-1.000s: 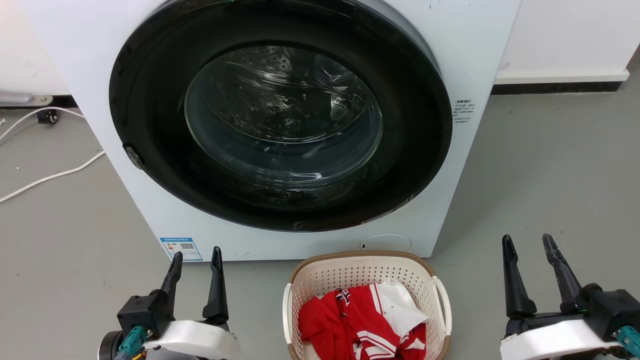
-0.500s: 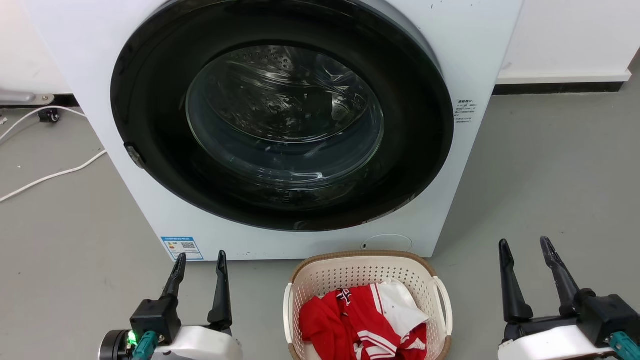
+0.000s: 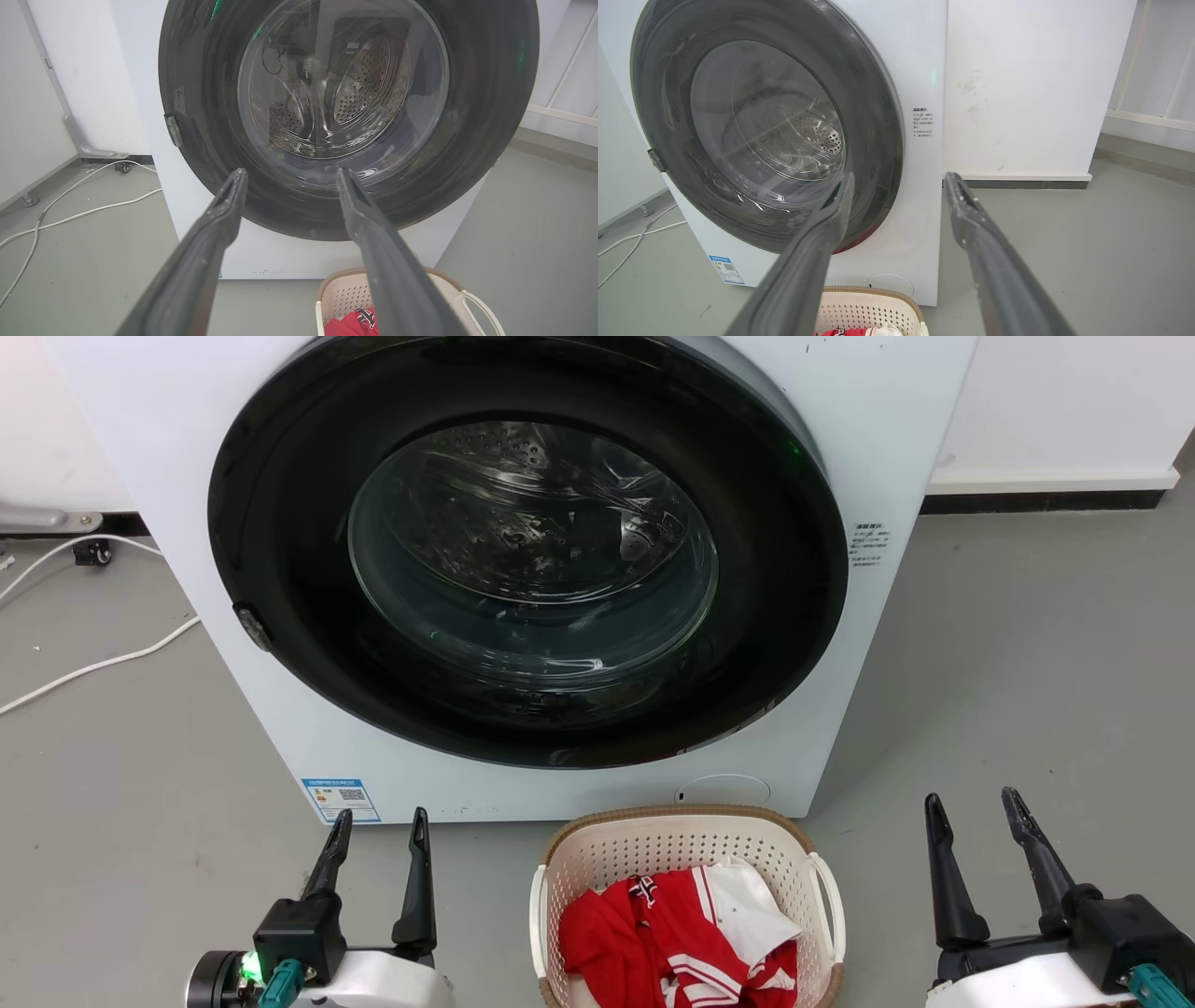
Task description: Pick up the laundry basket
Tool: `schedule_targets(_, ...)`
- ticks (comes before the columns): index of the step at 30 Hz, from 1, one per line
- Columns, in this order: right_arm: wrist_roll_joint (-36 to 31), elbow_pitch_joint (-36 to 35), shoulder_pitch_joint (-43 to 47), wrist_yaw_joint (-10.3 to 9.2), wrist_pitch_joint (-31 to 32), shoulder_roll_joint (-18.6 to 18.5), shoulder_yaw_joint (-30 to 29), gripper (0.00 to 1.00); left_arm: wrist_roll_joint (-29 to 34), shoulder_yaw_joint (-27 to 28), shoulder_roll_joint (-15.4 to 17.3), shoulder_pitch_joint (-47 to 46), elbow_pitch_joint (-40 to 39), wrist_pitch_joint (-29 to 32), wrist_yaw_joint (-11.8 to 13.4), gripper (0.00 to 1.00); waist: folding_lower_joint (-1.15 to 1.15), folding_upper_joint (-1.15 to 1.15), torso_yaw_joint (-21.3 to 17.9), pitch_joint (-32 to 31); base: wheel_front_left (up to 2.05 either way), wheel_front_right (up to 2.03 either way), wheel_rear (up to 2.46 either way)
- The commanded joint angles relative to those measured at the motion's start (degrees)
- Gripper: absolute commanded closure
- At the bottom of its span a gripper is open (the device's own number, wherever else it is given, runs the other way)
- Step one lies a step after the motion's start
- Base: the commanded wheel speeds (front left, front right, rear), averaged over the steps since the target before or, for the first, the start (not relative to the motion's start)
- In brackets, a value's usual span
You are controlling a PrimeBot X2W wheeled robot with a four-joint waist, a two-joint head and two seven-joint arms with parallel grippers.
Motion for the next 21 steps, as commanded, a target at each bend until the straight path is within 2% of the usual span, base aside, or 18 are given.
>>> schedule_targets(1, 0.3, 0.1, 0.5, -0.02, -0.2, -0.3, 0.0, 0.00, -0.1, 0.0, 0.2, 0.6, 0.1, -0.2, 0.1, 0.00, 0.00, 0.00, 0.0, 0.0, 0.00, 0.00, 0.00)
schedule_targets(21, -0.8, 1.3, -0.4, -0.02, -0.2, -0.3, -0.6, 0.00, -0.1, -0.5, 0.2, 0.0, 1.1, -0.2, -0.2, 0.00, 0.00, 0.00, -0.2, 0.4, 0.00, 0.00, 0.00)
